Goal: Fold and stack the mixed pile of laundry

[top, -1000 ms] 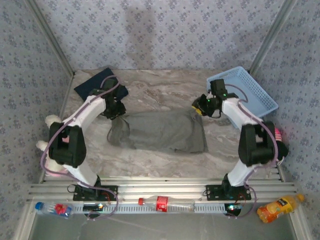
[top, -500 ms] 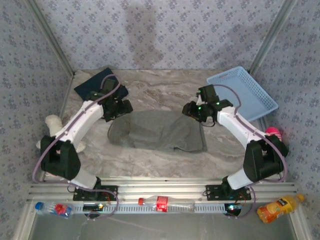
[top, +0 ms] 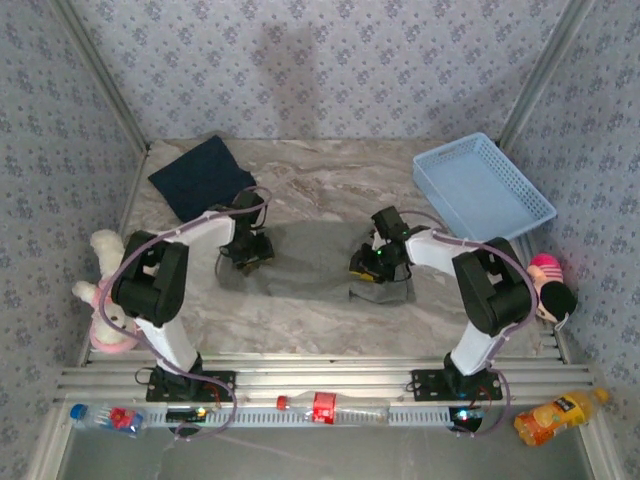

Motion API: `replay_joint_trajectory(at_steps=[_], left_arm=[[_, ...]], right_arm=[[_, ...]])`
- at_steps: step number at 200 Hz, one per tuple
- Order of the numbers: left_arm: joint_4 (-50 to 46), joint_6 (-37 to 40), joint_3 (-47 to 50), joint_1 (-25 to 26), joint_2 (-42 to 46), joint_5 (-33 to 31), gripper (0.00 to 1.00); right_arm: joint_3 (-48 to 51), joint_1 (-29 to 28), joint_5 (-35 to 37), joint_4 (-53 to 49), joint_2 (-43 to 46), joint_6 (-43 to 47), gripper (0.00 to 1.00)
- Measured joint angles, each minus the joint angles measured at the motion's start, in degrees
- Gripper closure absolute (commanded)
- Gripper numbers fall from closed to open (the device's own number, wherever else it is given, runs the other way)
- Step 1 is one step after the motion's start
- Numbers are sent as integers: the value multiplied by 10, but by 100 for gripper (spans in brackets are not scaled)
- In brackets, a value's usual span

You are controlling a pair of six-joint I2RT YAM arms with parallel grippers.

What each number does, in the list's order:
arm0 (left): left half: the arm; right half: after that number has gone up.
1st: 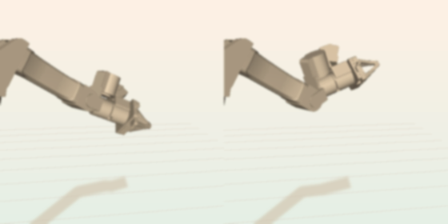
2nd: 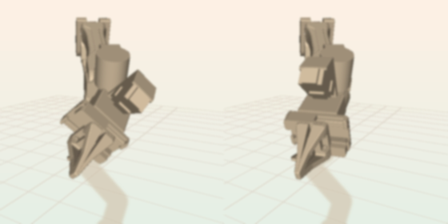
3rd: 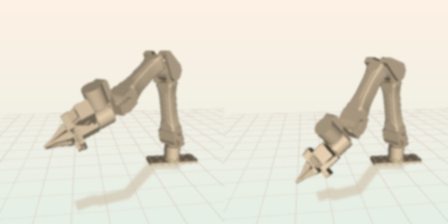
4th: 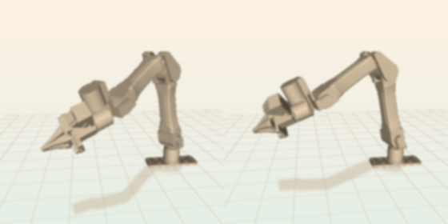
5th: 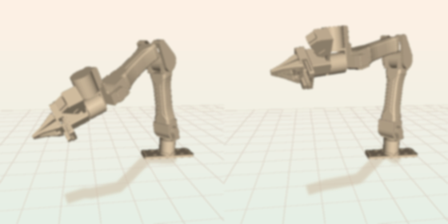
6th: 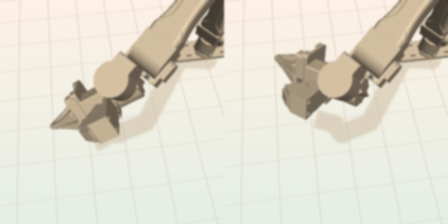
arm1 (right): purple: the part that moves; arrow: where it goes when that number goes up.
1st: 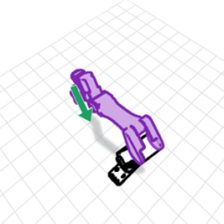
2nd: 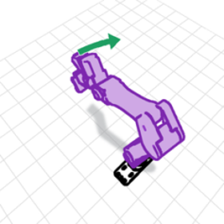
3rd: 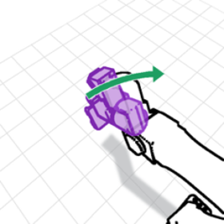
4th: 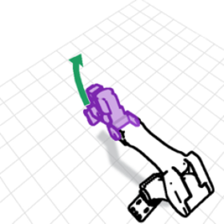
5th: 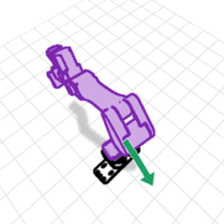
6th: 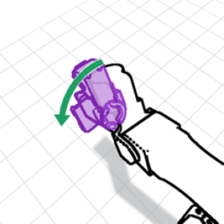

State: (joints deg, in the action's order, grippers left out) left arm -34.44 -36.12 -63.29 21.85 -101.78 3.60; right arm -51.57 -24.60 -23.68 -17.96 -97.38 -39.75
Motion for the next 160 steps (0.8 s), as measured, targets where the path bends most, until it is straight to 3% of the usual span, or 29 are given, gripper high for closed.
replay_joint_trajectory(at_steps=[33,42,47,49,52,68,97,128,160], left_arm=[[-6,25,-17,-2,0,-2,34],[-16,31,-24,-3,0,-4,22],[-22,32,-28,-4,0,-5,13],[-25,37,-30,-5,0,-4,4],[-30,37,-32,-5,1,-4,1],[-51,37,-47,-9,14,-2,0],[-81,31,-56,-22,91,-3,0],[-75,17,-39,-81,170,17,0],[-61,10,31,-126,186,47,0]], right_arm=[[25,61,4,-19,31,61,54],[28,81,16,-36,43,77,53],[28,88,26,-49,50,86,53],[28,91,31,-53,53,90,53],[28,94,37,-59,56,94,53],[16,97,67,-99,76,115,55],[-49,53,92,-146,89,121,71],[-133,-34,111,-149,77,101,72],[-209,-116,126,-132,4,71,71]])
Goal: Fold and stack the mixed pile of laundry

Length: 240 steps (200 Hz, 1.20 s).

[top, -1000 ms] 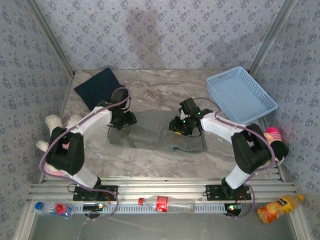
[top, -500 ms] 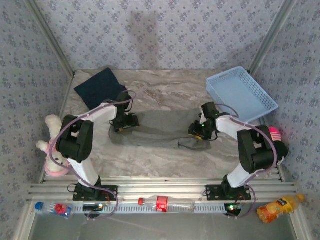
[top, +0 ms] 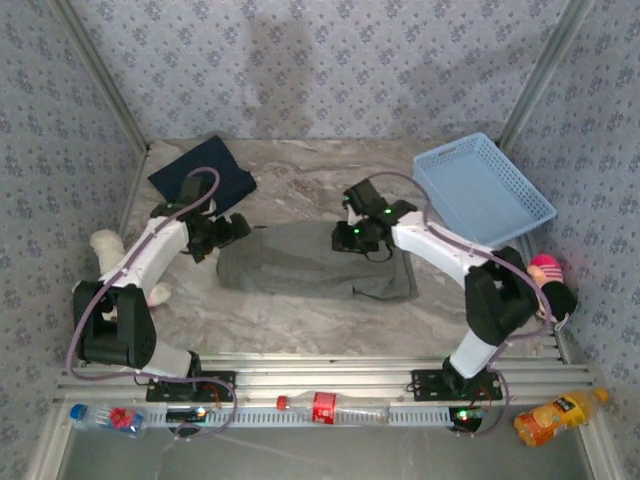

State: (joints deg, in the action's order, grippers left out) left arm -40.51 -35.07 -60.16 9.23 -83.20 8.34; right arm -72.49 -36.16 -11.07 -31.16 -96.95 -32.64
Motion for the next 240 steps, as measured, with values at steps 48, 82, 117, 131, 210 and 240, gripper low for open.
replay_joint_trajectory(at_steps=[48,82,117,131,210,240], left_arm=[[24,-8,80,-1,0,35,0],[56,-10,95,-1,-7,25,5],[91,-7,95,-1,-49,24,14],[97,-9,95,1,-60,26,18],[42,0,6,71,-167,-67,72],[63,9,-16,89,-182,-62,100]], right_arm=[[-58,-44,29,9,-130,-35,72],[-88,-45,51,0,-199,-41,76],[-107,-45,62,-8,-209,-42,77],[-109,-45,63,-10,-210,-42,77],[-110,-50,80,-16,-210,-42,78],[-110,-50,83,-17,-210,-42,78]])
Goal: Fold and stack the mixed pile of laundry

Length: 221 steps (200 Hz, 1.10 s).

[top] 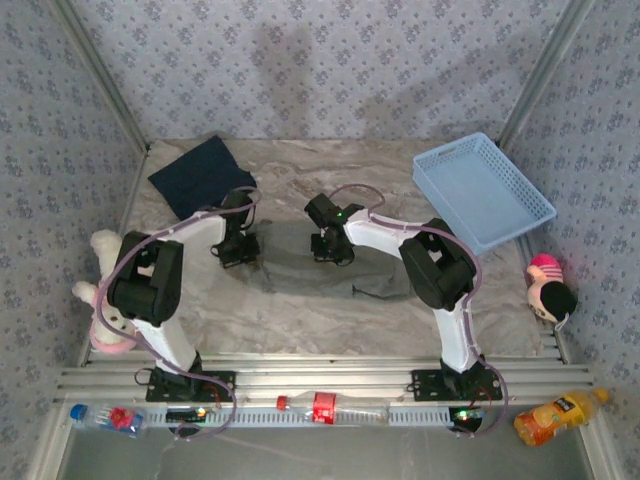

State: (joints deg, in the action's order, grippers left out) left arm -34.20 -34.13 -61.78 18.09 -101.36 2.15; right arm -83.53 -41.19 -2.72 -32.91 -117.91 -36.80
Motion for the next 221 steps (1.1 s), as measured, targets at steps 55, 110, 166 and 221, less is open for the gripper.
replay_joint_trajectory(at_steps=[55,110,166,221], left_arm=[[-51,39,-46,18,-13,-37,100],[-155,100,-127,80,8,-166,100],[-236,129,-203,134,26,-266,100],[-277,154,-274,178,-3,-329,100]], right_arm=[[0,0,0,-1,0,8,78],[-28,-5,-4,-3,-19,23,82],[-88,-25,-68,5,-61,34,100],[-19,25,-138,21,-6,28,82]])
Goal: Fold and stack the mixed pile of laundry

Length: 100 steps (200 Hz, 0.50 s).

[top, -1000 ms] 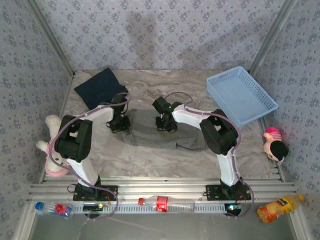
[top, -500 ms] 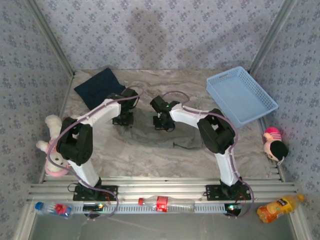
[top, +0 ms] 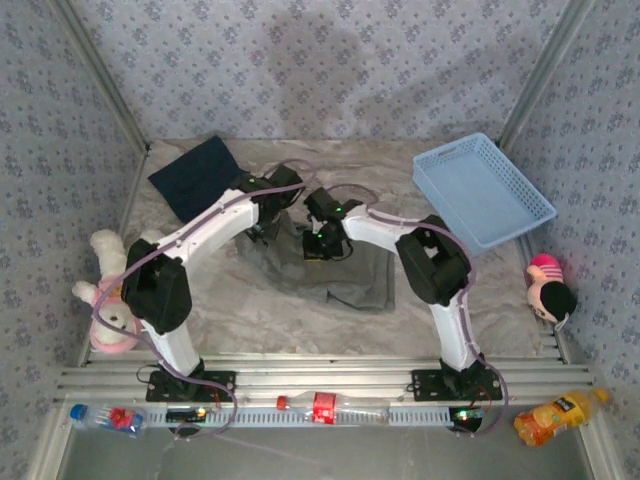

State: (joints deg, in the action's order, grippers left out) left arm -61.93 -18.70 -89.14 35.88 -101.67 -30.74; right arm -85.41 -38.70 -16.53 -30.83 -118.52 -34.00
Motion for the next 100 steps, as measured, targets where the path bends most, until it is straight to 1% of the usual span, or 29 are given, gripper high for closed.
replay_joint_trajectory(at_steps=[15,34,54,72,85,100], left_arm=[[-1,5,-10,8,-12,-15,100],[-10,12,-18,14,-22,-28,100],[-19,17,-33,18,-30,-37,100],[-28,22,-50,20,-39,-45,100],[-31,26,-61,22,-45,-52,100],[-38,33,-74,27,-53,-58,100]], right_arm=[[47,31,-7,-2,58,0,77],[127,81,-14,0,158,0,58],[216,133,-14,-2,256,3,46],[291,165,-8,-12,317,10,40],[342,185,-4,-18,348,15,40],[386,201,0,-16,358,20,41]])
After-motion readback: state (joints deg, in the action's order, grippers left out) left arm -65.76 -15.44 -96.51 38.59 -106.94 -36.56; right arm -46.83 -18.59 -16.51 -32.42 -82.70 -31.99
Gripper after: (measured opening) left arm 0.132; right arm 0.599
